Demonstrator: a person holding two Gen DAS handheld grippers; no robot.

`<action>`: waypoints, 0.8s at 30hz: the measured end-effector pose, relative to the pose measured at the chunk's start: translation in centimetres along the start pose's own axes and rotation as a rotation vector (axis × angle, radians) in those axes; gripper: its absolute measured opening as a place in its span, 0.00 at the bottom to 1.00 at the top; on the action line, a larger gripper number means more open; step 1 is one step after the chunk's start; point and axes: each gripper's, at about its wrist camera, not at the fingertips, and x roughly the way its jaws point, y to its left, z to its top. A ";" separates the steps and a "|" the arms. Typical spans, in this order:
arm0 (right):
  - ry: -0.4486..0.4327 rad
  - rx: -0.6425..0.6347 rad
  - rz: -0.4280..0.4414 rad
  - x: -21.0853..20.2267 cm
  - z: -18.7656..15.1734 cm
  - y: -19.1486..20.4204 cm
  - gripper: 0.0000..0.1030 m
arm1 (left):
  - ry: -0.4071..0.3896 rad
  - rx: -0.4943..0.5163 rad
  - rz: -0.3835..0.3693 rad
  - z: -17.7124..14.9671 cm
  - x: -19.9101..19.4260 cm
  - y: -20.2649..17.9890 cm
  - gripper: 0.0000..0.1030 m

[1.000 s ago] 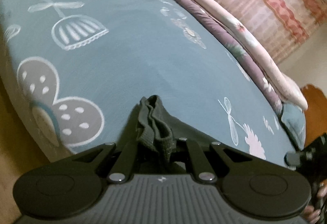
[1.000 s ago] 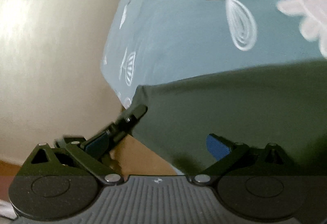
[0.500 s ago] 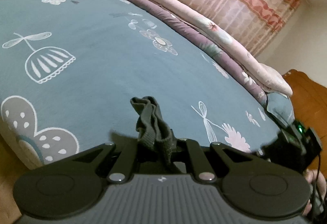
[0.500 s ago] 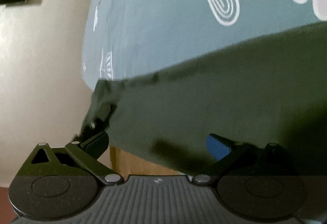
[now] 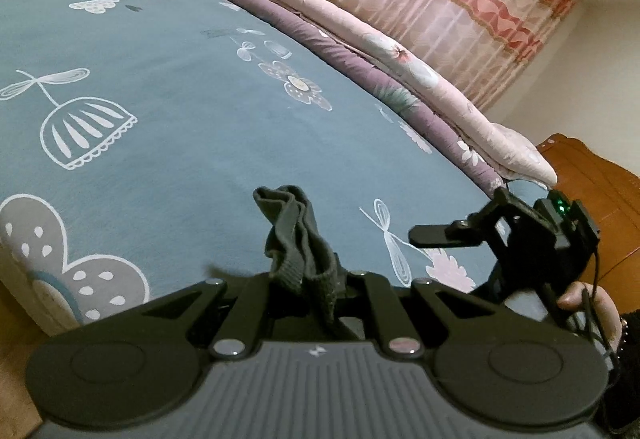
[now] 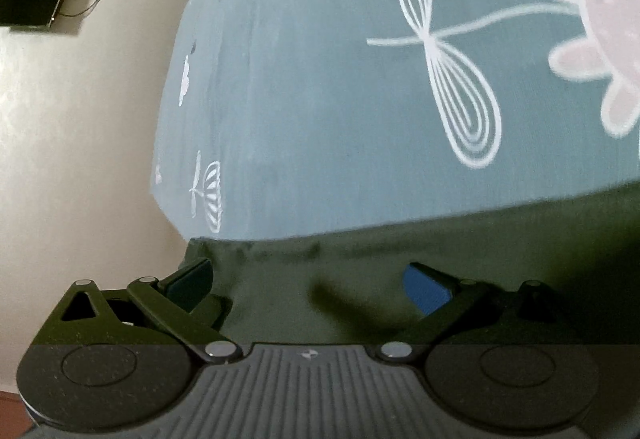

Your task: Fold clothes

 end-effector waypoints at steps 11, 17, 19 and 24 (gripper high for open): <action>-0.046 -0.031 -0.039 0.3 0.9 0.1 1.00 | 0.023 0.000 -0.028 0.7 0.0 0.1 0.08; -0.101 -0.005 0.012 -2.3 0.4 0.4 1.00 | 0.032 0.041 -0.069 1.7 -0.2 -1.6 0.08; -0.131 -0.009 0.019 -4.0 0.1 0.3 1.00 | 0.036 0.062 -0.087 2.0 -0.2 -2.5 0.08; -0.240 0.043 0.084 -9.5 -0.9 -1.8 1.00 | 0.049 0.123 -0.134 2.6 -0.1 -5.4 0.08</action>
